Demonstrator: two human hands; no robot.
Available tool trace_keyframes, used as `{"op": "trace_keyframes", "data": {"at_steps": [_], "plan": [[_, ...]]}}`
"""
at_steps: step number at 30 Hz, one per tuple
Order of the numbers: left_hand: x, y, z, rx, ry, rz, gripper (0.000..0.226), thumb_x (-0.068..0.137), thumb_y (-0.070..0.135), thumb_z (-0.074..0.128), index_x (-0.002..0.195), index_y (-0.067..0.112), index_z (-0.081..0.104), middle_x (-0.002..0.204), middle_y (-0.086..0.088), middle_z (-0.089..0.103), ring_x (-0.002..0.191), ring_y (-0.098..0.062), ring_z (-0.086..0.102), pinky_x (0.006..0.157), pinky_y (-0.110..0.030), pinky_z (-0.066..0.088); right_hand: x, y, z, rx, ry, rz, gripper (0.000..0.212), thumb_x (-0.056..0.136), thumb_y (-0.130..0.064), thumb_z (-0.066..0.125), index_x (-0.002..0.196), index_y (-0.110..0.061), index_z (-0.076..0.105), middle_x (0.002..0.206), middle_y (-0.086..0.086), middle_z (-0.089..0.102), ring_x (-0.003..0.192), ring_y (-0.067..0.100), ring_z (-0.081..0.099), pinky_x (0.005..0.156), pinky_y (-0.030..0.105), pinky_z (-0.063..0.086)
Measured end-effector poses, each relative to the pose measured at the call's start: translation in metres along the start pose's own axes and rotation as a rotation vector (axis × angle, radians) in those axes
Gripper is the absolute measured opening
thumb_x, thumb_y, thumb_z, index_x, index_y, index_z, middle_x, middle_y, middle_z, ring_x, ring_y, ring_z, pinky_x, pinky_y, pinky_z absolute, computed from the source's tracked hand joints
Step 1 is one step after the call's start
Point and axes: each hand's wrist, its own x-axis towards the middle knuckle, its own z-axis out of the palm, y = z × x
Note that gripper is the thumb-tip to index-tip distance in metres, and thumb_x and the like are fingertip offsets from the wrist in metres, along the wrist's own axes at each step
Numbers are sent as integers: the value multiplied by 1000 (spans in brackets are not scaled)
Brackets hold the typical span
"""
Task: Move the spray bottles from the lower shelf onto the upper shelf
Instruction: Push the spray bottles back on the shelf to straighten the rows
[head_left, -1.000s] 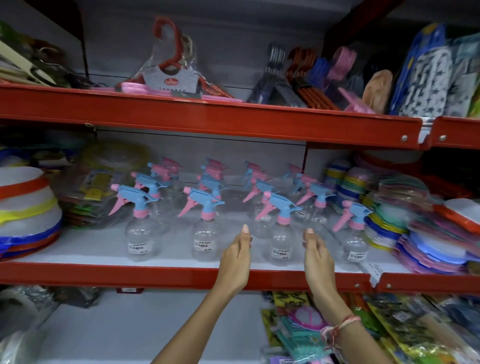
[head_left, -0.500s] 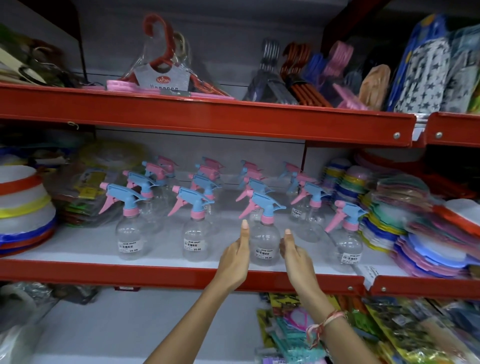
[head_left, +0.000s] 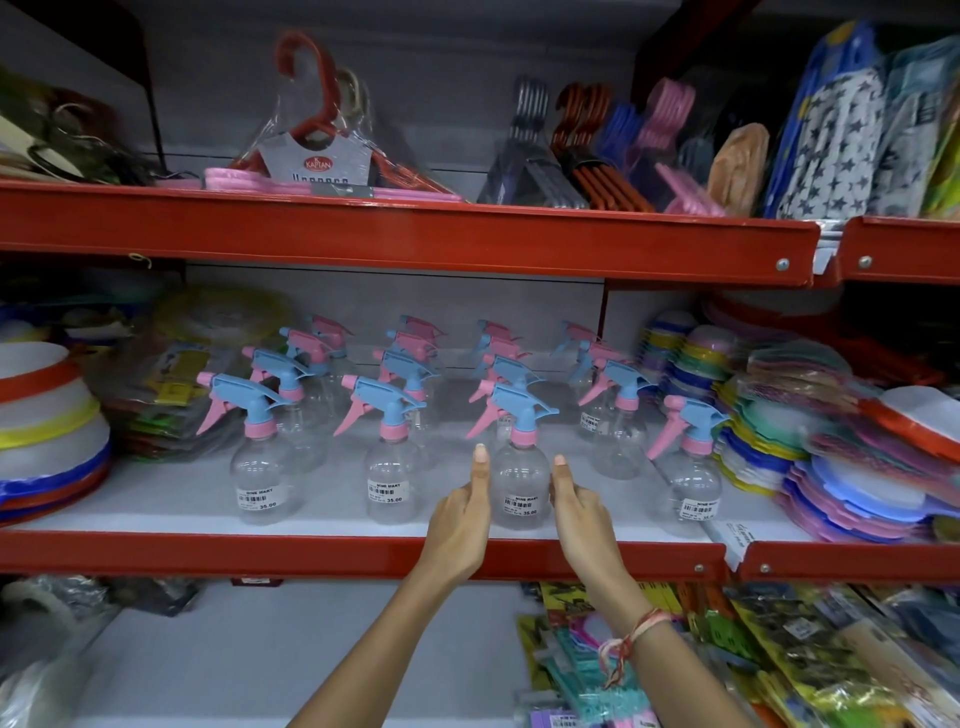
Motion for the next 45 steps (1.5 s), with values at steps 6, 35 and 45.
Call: {"op": "trace_keyframes", "data": {"at_steps": [6, 35, 45], "plan": [[-11, -2, 8, -41, 264, 76, 66, 86, 73, 10, 98, 29, 59, 88, 16, 59, 100, -17, 61, 85, -32, 37, -9, 7, -13, 50, 89, -113, 50, 97, -53, 31, 108, -21, 67, 86, -3, 72, 78, 2, 63, 63, 15, 42], [14, 56, 136, -108, -239, -60, 95, 65, 90, -7, 107, 38, 60, 91, 4, 61, 93, -16, 48, 87, -33, 31, 22, 45, -118, 43, 160, 121, 51, 84, -74, 12, 63, -37, 41, 68, -8, 44, 71, 18, 43, 61, 35, 31], [10, 58, 125, -44, -208, -38, 88, 63, 90, -9, 82, 26, 48, 84, 3, 54, 87, -19, 48, 84, -38, 38, 20, 42, -108, -33, 182, 117, 47, 88, -70, 15, 60, -35, 32, 71, -3, 48, 81, 22, 47, 64, 35, 33]]}}
